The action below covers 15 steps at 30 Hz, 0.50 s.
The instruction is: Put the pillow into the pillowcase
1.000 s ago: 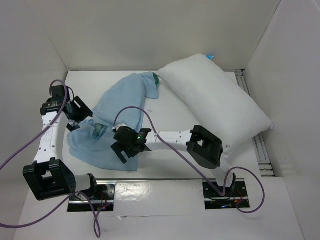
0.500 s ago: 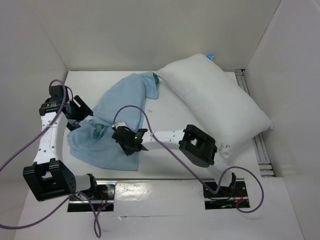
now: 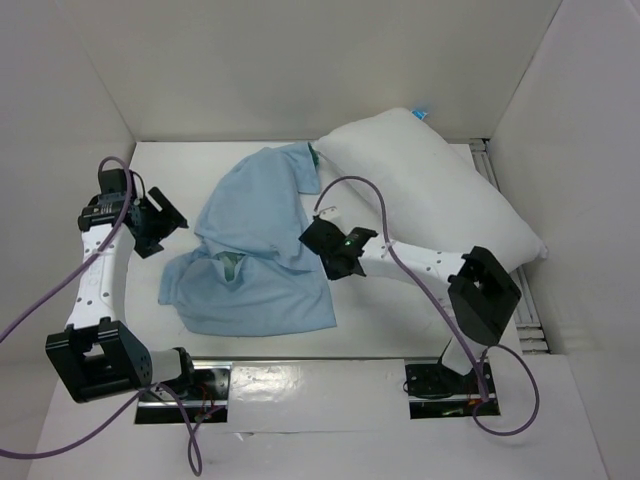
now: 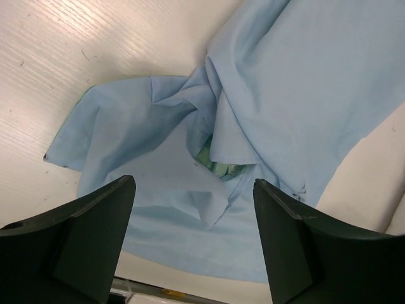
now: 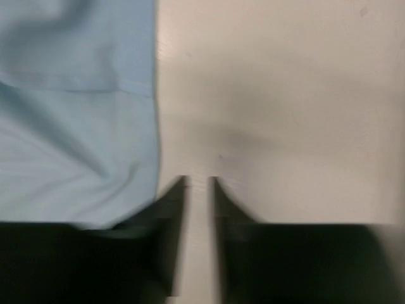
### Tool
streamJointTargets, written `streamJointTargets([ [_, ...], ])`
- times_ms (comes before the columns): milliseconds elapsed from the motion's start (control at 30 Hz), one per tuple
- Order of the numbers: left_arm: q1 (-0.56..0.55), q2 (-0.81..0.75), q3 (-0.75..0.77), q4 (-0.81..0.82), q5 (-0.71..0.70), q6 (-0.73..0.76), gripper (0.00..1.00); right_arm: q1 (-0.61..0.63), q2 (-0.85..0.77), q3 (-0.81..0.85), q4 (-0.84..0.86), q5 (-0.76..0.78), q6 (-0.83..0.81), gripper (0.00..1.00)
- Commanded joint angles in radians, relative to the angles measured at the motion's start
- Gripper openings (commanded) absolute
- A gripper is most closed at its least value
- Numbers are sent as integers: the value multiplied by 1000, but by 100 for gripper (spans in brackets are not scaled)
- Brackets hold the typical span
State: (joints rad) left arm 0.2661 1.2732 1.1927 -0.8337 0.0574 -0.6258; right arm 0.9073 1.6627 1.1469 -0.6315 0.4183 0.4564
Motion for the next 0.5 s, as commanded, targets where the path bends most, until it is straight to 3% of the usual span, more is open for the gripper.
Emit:
streamJointTargets([
  [0,5,-8,-36,45,9,5,88,44,23,137,-33,10,4,49],
  [33,5,3,-36,54,22,5,88,86,40,221,-14,-15,-27,70],
  [133,5,61,-36,54,15,5,88,174,149,397,47,-114,-56,94],
  [300,5,71,-113,59,-36,5,94,238,380,591,47,-194,-47,99],
  [367,5,71,-186,102,-48,5,100,239,429,654,43,-205,-35,99],
  [467,5,132,-278,154,-48,-18,100,225,457,683,21,-193,-24,99],
])
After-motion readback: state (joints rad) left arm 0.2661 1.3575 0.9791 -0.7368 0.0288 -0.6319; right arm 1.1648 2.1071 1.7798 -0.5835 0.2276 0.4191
